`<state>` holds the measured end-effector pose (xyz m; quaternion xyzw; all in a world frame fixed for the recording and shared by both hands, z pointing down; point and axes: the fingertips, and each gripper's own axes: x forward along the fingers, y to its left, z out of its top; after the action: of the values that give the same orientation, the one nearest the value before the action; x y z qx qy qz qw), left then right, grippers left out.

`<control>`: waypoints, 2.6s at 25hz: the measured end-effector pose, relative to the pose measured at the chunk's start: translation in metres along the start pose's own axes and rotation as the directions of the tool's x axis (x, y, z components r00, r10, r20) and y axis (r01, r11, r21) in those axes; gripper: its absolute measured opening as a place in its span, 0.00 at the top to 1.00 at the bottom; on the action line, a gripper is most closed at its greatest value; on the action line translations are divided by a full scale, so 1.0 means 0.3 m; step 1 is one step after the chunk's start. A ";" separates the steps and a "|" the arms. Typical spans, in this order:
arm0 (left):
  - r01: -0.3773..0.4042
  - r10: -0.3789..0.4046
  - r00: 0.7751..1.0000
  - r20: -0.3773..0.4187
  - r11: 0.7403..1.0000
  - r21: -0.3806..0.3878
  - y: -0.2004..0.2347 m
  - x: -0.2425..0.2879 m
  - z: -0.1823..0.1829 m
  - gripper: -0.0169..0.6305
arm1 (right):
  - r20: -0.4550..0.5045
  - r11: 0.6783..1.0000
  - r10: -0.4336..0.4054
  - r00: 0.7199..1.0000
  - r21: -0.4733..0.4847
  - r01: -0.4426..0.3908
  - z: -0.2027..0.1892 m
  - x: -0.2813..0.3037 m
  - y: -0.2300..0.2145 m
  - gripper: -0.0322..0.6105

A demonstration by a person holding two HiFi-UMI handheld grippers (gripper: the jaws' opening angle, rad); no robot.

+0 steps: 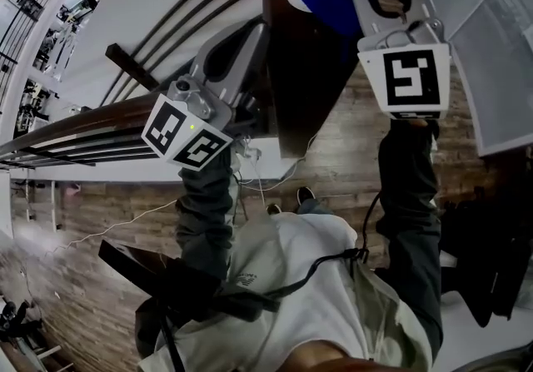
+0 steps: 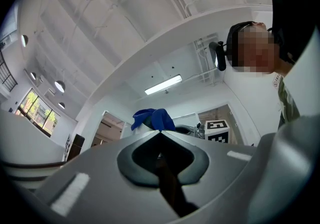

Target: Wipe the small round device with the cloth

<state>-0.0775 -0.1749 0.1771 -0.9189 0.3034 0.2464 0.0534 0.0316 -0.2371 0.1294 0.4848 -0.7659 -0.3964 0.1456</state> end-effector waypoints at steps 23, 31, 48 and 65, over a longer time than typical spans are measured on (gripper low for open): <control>-0.033 0.033 0.999 -0.008 0.999 -0.008 -0.010 0.011 -0.025 0.97 | 0.095 0.904 0.081 0.992 -0.425 -0.033 0.243 0.117 0.076 0.90; -0.053 0.052 0.999 -0.009 0.999 -0.011 -0.010 -0.042 -0.016 0.97 | 0.043 0.930 0.189 0.981 -0.329 -0.165 0.134 0.013 0.233 0.90; -0.046 0.033 0.996 -0.079 0.984 -0.174 -0.065 -0.098 -0.206 0.97 | 0.128 0.840 -0.206 0.970 0.532 0.108 -0.154 -0.412 0.088 0.90; -0.029 0.004 0.993 -0.114 0.975 -0.222 -0.088 -0.099 -0.279 0.97 | 0.119 0.803 -0.183 0.976 0.591 0.078 -0.210 -0.437 0.176 0.90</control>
<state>-0.0476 -0.1585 0.2634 -0.9289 0.2841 0.2272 -0.0695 0.1005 -0.1426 0.2305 0.5221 -0.8246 -0.1915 -0.1036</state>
